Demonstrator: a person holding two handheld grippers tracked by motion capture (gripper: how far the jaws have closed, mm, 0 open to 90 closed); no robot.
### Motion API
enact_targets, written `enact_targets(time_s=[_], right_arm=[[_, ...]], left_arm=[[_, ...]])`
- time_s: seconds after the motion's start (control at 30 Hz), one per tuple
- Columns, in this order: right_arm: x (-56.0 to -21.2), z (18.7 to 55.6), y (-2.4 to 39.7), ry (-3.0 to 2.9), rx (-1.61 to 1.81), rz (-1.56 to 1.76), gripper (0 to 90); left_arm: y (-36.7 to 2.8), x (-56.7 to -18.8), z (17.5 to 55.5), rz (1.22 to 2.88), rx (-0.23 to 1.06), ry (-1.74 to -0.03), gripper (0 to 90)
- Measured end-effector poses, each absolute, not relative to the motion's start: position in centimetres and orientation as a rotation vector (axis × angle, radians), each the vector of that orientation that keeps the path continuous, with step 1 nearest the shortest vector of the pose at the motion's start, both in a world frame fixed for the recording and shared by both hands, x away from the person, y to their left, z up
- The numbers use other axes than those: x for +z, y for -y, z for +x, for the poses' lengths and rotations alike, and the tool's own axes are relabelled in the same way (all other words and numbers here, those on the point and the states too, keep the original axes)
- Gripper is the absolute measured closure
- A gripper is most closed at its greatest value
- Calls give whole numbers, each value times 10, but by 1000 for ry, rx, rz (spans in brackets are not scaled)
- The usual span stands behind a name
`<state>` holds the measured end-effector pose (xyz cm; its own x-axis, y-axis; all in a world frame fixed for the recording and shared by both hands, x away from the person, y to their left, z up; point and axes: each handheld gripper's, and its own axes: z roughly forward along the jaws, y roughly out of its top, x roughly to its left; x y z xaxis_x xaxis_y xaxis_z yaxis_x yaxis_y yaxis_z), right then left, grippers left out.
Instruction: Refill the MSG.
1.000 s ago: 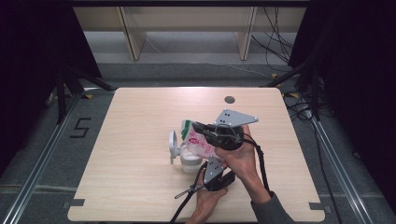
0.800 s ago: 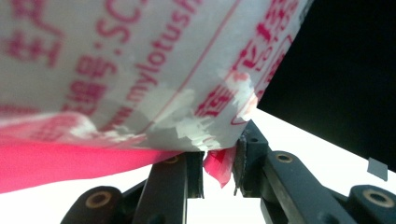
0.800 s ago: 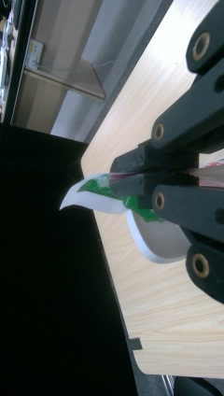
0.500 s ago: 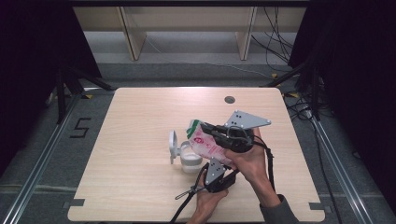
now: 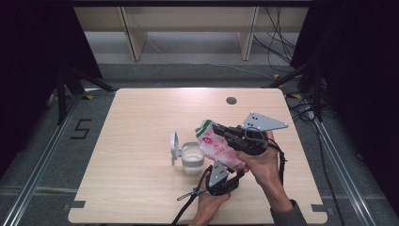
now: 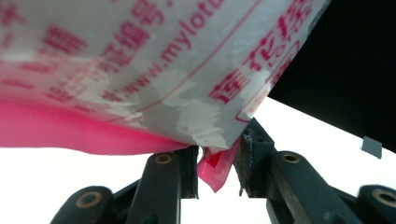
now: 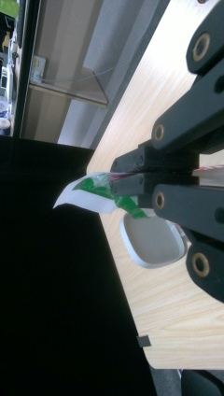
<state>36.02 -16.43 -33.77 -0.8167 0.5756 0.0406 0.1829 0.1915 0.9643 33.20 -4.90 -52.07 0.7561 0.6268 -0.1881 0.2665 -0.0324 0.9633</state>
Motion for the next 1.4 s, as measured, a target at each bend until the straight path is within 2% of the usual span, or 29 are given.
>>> enact_targets(time_s=[1.4], right_arm=[[-340,355,208,-2052,1782,801,900]], left_arm=[[43,-515,331,1734,292,-754,537]])
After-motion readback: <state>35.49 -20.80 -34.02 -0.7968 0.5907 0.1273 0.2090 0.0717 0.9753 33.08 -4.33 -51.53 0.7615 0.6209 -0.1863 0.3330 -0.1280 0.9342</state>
